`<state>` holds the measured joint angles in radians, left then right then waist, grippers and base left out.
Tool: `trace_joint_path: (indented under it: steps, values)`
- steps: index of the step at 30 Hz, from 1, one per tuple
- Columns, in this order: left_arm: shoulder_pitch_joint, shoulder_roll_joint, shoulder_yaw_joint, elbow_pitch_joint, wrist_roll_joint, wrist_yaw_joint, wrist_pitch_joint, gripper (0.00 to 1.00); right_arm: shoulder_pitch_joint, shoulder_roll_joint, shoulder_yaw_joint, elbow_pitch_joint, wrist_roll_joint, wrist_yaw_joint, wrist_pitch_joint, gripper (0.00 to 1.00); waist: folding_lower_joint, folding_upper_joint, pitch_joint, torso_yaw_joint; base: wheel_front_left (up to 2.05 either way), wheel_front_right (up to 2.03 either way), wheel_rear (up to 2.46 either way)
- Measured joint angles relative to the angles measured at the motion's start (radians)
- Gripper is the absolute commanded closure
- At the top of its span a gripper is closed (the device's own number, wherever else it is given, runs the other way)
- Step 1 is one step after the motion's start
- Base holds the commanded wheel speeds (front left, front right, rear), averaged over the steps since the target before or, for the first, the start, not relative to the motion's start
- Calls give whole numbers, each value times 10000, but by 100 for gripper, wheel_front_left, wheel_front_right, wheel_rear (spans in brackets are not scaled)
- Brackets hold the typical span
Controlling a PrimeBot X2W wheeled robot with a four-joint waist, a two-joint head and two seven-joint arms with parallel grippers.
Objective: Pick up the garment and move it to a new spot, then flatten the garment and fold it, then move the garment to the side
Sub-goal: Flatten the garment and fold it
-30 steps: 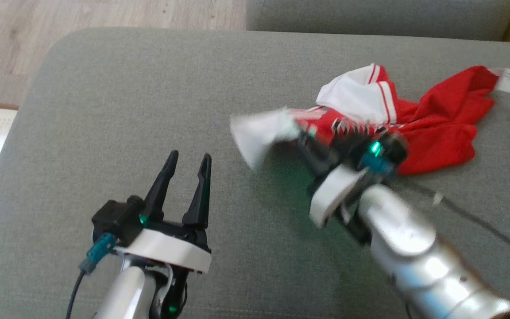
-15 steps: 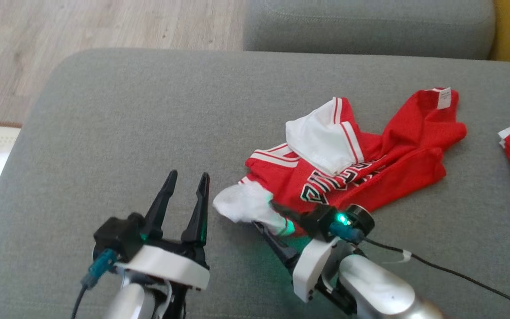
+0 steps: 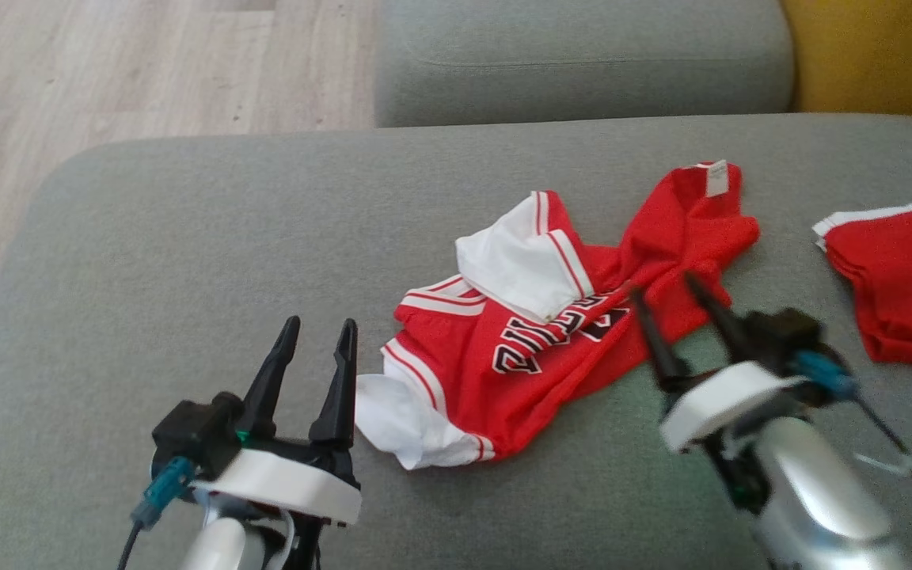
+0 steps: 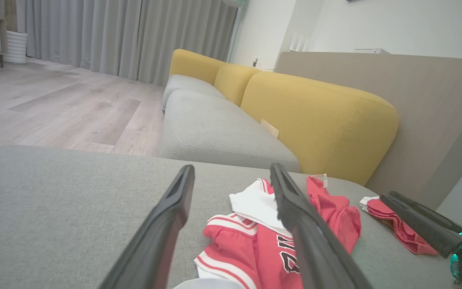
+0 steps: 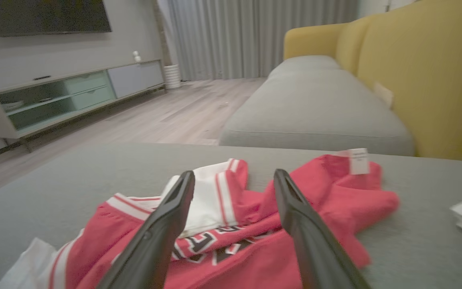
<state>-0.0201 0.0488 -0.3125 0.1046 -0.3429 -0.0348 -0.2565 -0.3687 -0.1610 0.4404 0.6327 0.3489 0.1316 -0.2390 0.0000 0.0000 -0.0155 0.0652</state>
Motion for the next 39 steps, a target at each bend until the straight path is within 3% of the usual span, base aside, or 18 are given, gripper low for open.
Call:
trace_joint_path:
  steps: [6,10,26,32,39]
  values:
    - [34,2,107,-88,75,6,0,0,1464,347,-3129,-1292,-1200,0,-105,0,0,0,3,-405,0,0,0]
    - [158,2,234,-117,75,6,0,0,2486,886,-4207,-2054,-1680,0,-107,0,0,0,44,-590,0,0,0]
    - [149,2,313,151,159,59,0,0,2972,1127,-4128,-3039,-1624,0,-117,0,0,0,208,-947,0,0,0]
    - [89,2,284,888,313,360,0,0,2972,1127,-4130,-3145,-1624,0,-115,0,0,0,370,-961,0,0,0]
    - [-729,0,125,2872,706,704,2,0,2967,1127,-4100,-3225,-1626,0,-102,0,0,0,700,-1003,0,0,0]
